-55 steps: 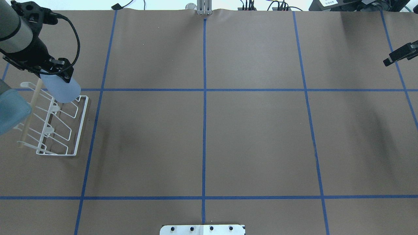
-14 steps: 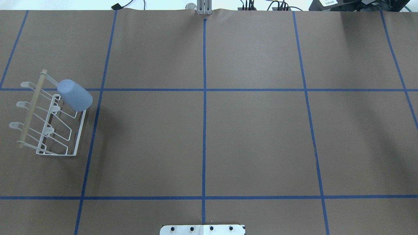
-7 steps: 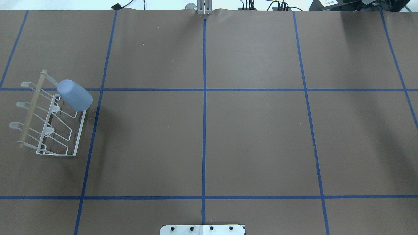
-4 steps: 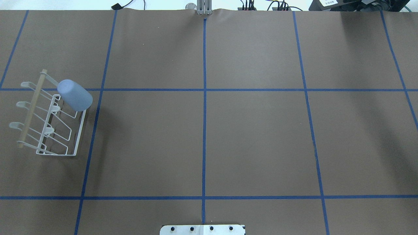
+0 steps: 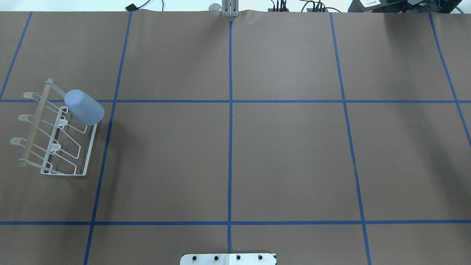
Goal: Hang cup on cup holder
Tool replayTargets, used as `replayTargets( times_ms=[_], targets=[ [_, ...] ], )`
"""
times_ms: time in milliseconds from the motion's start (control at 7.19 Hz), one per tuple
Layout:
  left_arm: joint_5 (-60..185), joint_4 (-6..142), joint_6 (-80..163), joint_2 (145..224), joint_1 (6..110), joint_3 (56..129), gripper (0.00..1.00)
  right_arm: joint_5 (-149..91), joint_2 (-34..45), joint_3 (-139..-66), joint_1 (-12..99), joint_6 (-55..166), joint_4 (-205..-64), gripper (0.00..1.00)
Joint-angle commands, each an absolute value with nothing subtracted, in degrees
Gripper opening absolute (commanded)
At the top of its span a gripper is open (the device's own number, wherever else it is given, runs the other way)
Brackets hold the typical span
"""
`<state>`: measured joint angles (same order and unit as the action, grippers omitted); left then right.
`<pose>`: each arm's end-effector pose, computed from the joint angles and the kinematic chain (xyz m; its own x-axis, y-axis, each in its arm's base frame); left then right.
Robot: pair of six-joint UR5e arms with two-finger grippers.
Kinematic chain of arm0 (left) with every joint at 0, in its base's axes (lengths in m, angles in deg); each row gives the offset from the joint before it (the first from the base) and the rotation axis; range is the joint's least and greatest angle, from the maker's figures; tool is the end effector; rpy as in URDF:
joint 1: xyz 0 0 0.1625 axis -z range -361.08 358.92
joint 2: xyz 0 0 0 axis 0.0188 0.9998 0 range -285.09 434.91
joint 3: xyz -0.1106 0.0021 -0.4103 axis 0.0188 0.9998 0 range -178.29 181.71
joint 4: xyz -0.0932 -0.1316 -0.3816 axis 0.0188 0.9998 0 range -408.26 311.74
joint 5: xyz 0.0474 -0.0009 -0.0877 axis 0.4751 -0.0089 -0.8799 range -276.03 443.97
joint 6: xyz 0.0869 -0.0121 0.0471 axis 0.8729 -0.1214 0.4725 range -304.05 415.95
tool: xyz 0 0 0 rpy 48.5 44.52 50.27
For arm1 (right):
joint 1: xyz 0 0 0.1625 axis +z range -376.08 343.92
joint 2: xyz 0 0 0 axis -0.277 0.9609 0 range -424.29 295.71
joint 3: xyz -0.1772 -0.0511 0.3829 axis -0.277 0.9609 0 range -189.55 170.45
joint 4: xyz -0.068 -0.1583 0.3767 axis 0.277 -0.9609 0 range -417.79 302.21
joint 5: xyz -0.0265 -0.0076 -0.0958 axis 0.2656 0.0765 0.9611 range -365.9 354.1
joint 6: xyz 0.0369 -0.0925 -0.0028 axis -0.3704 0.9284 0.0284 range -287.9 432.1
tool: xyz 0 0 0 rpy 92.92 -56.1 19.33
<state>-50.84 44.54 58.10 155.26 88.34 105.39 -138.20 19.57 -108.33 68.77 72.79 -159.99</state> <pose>-0.0588 -0.4280 0.6123 0.7076 0.1281 -0.6949 -0.0366 0.9888 0.1449 0.0186 -0.5313 0.5529 0.7326 -0.1103 0.6716 0.0986 0.9936 0.0557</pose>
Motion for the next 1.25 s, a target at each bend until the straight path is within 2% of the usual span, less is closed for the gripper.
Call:
replayTargets(
  times_ms=[0, 278, 1112],
  targets=[
    [-50.2, 44.4, 58.5, 154.7, 88.3, 109.3, 0.99, -138.3, 22.1, -107.6, 68.8, 73.9, -159.4, 1.00],
    [-50.1, 44.5, 58.6, 155.3, 88.2, 110.0, 0.99, -138.1, 24.2, -106.5, 68.8, 73.9, -159.3, 1.00],
    [-50.3, 44.5, 58.0, 155.3, 87.9, 108.8, 0.99, -138.3, 24.0, -106.7, 68.9, 73.9, -158.2, 1.00]
  ],
)
